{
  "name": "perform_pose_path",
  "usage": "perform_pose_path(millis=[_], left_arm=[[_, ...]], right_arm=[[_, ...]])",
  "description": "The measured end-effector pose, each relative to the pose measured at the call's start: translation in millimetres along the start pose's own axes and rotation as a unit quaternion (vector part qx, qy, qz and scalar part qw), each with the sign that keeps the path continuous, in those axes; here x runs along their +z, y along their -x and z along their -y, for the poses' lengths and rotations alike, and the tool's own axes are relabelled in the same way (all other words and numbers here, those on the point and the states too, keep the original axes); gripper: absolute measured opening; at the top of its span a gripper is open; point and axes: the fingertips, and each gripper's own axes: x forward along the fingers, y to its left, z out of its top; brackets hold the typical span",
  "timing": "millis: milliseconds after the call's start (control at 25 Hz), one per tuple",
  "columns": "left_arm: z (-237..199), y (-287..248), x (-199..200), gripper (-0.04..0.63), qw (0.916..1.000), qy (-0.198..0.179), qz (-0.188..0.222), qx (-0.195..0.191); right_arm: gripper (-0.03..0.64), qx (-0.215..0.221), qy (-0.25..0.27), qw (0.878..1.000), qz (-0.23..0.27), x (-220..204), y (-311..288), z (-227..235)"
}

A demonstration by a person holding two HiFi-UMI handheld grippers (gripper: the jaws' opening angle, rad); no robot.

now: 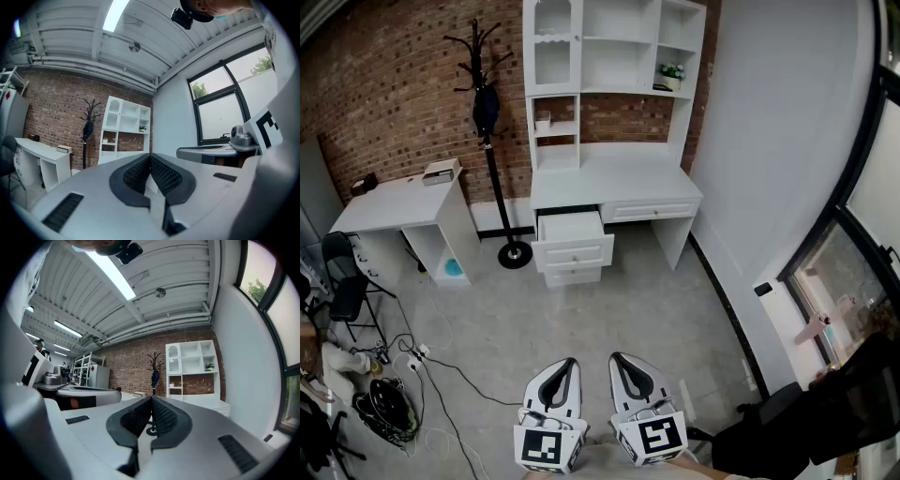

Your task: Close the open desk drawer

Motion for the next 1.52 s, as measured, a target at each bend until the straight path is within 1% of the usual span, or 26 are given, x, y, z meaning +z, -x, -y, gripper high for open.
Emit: perform_pose_path(millis=[120,240,480,600,760,880,1080,1200,1320,1520], left_arm=[[-0.4,-12.5,-4.2,0.017,1.0000,0.000,0.005,-0.002],[0.1,-24.0,-6.8,0.017,0.9999,0.001,0.009,0.004],[3.3,-32.0,-4.2,0.017,0.9996,-0.003,0.012,0.024],[3.7,-35.0,-2.2,0.017,0.9993,-0.005,0.020,0.030],[2.6,-39.7,-5.2,0.017,0.9990,-0.009,0.020,0.038],[-5.1,-42.1,-10.3,0.017,0.9986,-0.003,0.014,0.050],[-20.3,-50.8,-16.5,0.017,0.9979,0.007,0.006,0.064],[-27.2,-59.6,-23.9,0.017,0.9980,0.014,0.000,0.062],[-37.6,-74.7,-29.6,0.017,0.9983,0.017,0.000,0.055],[-66.3,-112.2,-33.4,0.017,0.9988,0.022,-0.003,0.043]], right_arm=[[0.028,-0.008,0.016,1.000,0.008,-0.2,-4.1,8.7],[0.028,-0.005,0.027,0.999,0.018,0.6,-9.8,18.7],[0.028,0.003,0.016,0.999,0.032,2.3,-14.2,38.7],[0.028,0.015,0.014,0.999,0.041,2.8,-17.4,44.9],[0.028,0.023,-0.010,0.998,0.057,1.8,-17.8,54.9],[0.028,0.025,-0.011,0.999,0.042,-10.7,-17.8,65.9],[0.028,0.026,-0.002,0.999,0.030,-18.9,-28.8,76.9],[0.028,0.026,0.000,1.000,0.017,-27.6,-40.1,79.9],[0.028,0.024,0.006,1.000,0.016,-31.7,-57.1,83.6],[0.028,0.018,0.006,1.000,0.007,-37.8,-103.3,93.3]])
